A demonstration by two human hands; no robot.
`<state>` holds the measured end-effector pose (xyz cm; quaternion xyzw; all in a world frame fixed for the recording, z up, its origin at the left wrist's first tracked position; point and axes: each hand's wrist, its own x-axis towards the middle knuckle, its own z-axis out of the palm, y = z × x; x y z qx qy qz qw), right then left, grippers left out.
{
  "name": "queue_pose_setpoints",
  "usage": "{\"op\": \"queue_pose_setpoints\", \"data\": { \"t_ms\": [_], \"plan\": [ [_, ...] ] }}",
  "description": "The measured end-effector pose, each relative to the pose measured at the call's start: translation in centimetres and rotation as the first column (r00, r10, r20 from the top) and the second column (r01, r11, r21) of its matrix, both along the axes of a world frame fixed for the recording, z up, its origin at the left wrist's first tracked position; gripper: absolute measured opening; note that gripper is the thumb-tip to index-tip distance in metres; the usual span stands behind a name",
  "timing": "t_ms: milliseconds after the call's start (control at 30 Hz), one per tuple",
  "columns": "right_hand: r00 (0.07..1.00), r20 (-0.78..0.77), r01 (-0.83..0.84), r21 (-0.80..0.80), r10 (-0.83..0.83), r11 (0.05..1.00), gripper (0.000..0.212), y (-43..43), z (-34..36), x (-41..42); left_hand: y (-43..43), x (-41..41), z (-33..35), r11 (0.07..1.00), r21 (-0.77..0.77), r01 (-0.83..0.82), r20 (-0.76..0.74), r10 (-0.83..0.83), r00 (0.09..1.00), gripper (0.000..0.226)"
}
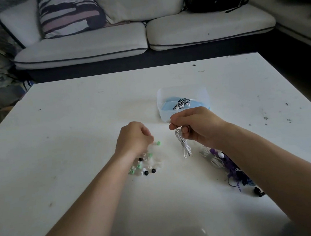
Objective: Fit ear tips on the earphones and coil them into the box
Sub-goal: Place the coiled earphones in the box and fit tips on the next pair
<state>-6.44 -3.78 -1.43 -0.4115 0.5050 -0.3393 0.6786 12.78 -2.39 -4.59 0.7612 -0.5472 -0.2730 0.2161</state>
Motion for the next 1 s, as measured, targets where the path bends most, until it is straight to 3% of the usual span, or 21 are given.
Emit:
{"op": "queue_pose_setpoints", "data": {
  "t_ms": [100, 233, 400, 500, 667, 1000],
  "plan": [
    [1.000, 0.001, -0.010, -0.009, 0.011, 1.000, 0.009, 0.2, 0.2, 0.2, 0.6, -0.1, 1.9, 0.995, -0.090, -0.036, -0.238, 0.014, 0.971, 0.011],
    [0.999, 0.034, -0.029, -0.044, 0.030, 0.999, 0.003, 0.6, 0.7, 0.5, 1.9, 0.0, 3.6, 0.995, -0.099, 0.010, -0.522, -0.060, 0.851, 0.019],
    [0.997, 0.050, -0.051, -0.127, 0.057, 0.991, 0.009, 1.4, 1.4, 1.0, 2.7, 0.1, 4.6, 0.999, -0.028, -0.042, -0.875, -0.004, 0.484, 0.020],
    [0.998, 0.045, -0.036, -0.193, 0.046, 0.981, 0.007, 1.9, 2.0, 1.0, 2.6, 0.2, 5.2, 0.997, 0.020, -0.072, -0.934, 0.044, 0.354, 0.023],
    [0.999, 0.018, -0.031, -0.247, 0.037, 0.968, 0.005, 2.3, 2.5, 0.6, 2.7, 0.2, 5.6, 0.999, 0.035, -0.030, -0.961, 0.042, 0.273, 0.022],
    [0.999, -0.003, -0.050, -0.292, 0.052, 0.955, 0.006, 2.4, 2.6, 0.6, 2.8, -0.1, 5.6, 1.000, 0.002, 0.017, -0.962, -0.003, 0.273, 0.022]
  ]
}}
